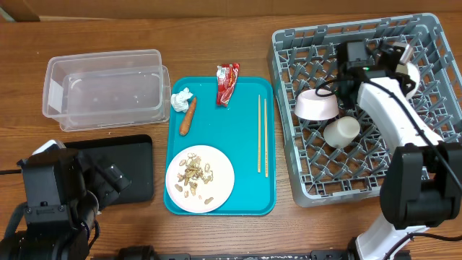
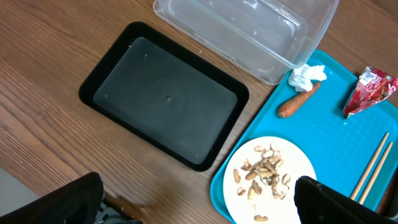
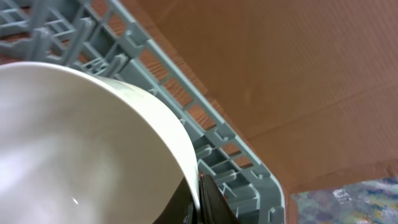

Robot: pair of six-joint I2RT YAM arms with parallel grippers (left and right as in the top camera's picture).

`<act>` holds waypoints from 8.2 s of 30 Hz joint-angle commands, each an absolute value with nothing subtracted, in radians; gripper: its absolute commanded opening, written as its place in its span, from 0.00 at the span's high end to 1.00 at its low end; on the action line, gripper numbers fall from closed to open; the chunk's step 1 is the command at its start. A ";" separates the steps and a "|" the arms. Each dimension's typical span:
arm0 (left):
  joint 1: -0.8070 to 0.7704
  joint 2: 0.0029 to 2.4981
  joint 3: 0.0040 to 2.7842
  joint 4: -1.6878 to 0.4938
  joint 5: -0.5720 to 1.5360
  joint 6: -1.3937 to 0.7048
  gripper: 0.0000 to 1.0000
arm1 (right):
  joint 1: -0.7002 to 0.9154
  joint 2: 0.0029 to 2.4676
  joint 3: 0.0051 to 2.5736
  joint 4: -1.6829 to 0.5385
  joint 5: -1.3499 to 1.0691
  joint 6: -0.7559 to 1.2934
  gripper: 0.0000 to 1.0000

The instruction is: Sort waste into correct bins and load items into the dishwasher

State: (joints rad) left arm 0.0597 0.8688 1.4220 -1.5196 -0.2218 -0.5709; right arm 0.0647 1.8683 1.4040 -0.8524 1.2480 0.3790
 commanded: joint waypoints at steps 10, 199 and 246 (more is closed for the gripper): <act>0.065 0.870 1.435 -1.518 -0.242 -0.580 0.00 | -0.005 1.866 1.405 -0.749 1.251 0.253 0.96; 0.065 0.870 1.435 -1.518 -0.242 -0.580 0.00 | 0.604 2.024 1.407 -0.872 0.002 0.332 0.65; 0.065 0.870 1.435 -1.518 -0.242 -0.580 0.00 | 0.393 1.753 1.610 -1.068 0.130 0.125 0.96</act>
State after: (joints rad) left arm 0.0597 0.8688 1.4220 -1.5196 -0.2218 -0.5709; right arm 0.4278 1.7199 1.6371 -1.0672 0.1135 0.1909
